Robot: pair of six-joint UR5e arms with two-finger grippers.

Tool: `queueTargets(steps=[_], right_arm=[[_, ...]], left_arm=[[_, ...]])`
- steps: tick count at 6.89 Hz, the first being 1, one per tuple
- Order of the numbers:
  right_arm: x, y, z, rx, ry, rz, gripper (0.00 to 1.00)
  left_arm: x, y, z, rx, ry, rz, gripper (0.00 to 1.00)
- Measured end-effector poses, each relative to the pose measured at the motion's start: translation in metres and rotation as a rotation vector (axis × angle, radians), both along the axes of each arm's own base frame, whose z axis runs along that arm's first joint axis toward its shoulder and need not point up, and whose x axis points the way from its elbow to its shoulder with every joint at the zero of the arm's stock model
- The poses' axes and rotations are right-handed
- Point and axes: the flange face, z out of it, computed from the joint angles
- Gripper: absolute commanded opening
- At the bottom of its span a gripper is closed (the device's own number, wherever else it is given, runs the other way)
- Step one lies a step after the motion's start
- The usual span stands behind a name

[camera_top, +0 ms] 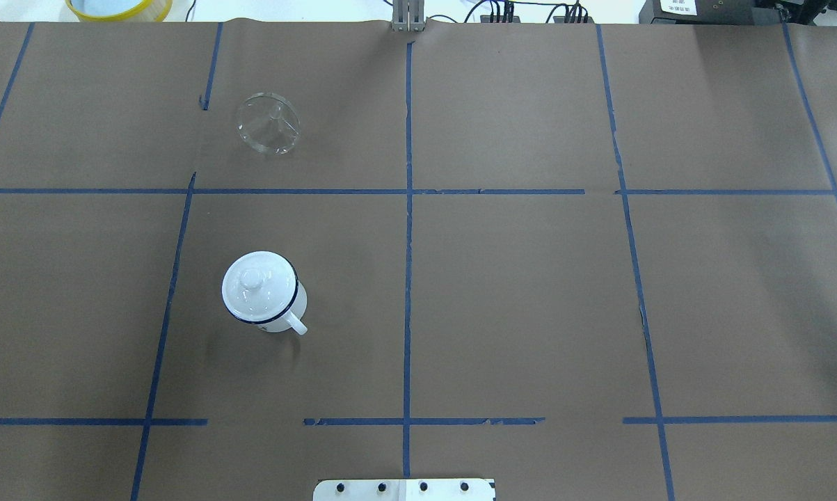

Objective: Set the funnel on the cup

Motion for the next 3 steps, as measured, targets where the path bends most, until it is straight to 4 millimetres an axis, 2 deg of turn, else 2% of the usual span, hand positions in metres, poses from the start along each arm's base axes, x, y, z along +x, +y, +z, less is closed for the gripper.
queueTargets(steps=[3], right_arm=[[0.0000, 0.0000, -0.0001, 0.000, 0.000, 0.000, 1.00]], left_arm=[[0.0009, -0.0008, 0.0020, -0.003, -0.001, 0.002, 1.00]])
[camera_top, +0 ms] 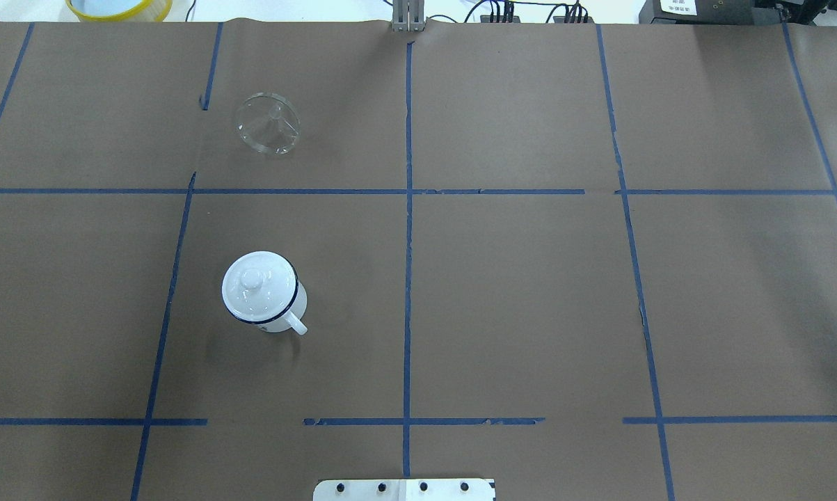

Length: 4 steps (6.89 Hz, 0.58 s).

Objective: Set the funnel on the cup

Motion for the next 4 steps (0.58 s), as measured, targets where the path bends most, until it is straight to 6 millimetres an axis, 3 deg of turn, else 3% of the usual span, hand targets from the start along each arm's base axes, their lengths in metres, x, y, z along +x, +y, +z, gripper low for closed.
queueTargets(steps=[2, 4], right_arm=[[0.000, 0.000, 0.000, 0.000, 0.000, 0.000, 1.00], [0.000, 0.000, 0.000, 0.000, 0.000, 0.000, 1.00]], left_arm=[[0.000, -0.011, -0.016, 0.046, -0.004, -0.002, 1.00], [-0.004, -0.049, -0.064, 0.230, -0.024, -0.009, 1.00]])
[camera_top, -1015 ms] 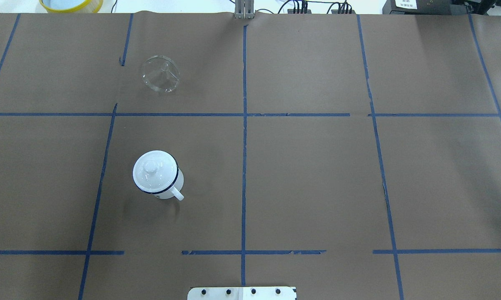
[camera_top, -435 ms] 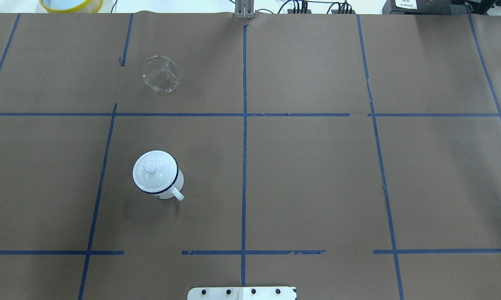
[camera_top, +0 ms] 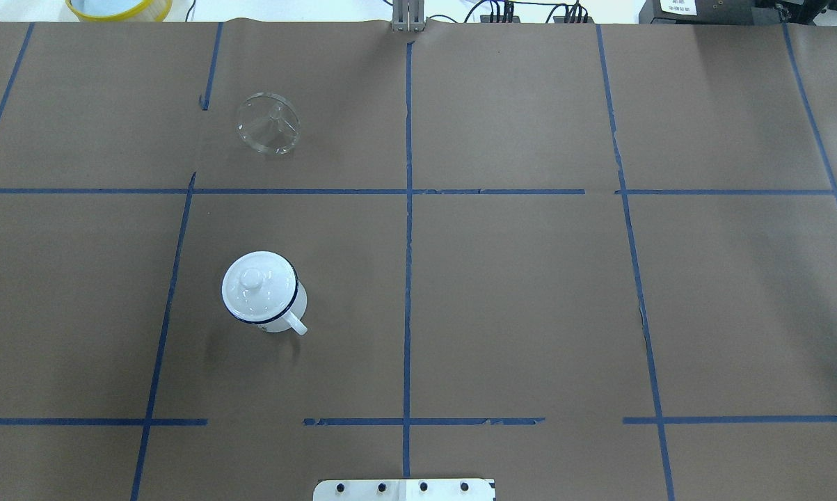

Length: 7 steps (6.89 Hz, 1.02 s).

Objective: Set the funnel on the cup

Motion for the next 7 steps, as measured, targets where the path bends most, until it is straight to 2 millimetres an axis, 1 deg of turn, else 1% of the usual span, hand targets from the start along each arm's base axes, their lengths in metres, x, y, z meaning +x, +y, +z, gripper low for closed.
queueTargets(steps=[1, 2, 3, 4, 5, 6, 7], right_arm=[[0.000, 0.000, 0.000, 0.000, 0.000, 0.000, 1.00], [0.000, 0.000, 0.000, 0.000, 0.000, 0.000, 1.00], [0.000, 0.000, 0.000, 0.000, 0.000, 0.000, 1.00], [0.000, 0.000, 0.000, 0.000, 0.000, 0.000, 1.00], [0.000, 0.000, 0.000, -0.001, 0.000, 0.000, 1.00], [0.000, 0.000, 0.000, -0.001, 0.000, 0.000, 1.00], [0.000, 0.000, 0.000, 0.000, 0.000, 0.000, 1.00]], left_arm=[[-0.001, -0.012, -0.017, 0.066, 0.005, -0.023, 1.00], [-0.001, -0.016, -0.025, 0.090, 0.023, -0.062, 1.00], [0.006, -0.019, -0.032, 0.115, 0.046, -0.075, 1.00], [0.030, -0.022, -0.041, 0.116, 0.090, -0.049, 1.00], [0.071, -0.023, -0.059, 0.063, 0.149, -0.027, 1.00], [0.125, -0.016, -0.090, -0.018, 0.197, -0.036, 1.00], [0.181, -0.002, -0.122, -0.104, 0.227, -0.070, 1.00]])
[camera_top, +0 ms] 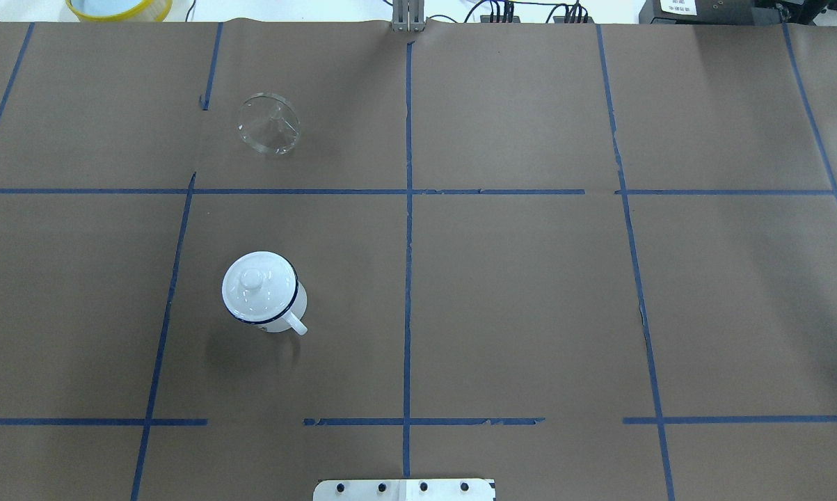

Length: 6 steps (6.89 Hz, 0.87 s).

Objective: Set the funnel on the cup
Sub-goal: 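Move the left gripper over the white lid on the enamel mug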

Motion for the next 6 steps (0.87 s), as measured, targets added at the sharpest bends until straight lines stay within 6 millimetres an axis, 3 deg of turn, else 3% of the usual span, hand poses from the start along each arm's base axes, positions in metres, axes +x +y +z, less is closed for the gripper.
queueTargets(steps=[2, 5, 6], right_arm=[[0.000, 0.000, 0.000, 0.001, 0.000, 0.000, 1.00], [0.000, 0.000, 0.000, 0.000, 0.000, 0.000, 1.00], [0.000, 0.000, 0.000, 0.000, 0.000, 0.000, 1.00]], left_arm=[[0.109, 0.035, -0.053, -0.174, 0.051, -0.049, 1.00], [0.255, 0.041, -0.141, -0.361, -0.051, -0.127, 1.00], [0.293, 0.045, -0.155, -0.389, -0.081, -0.148, 1.00]])
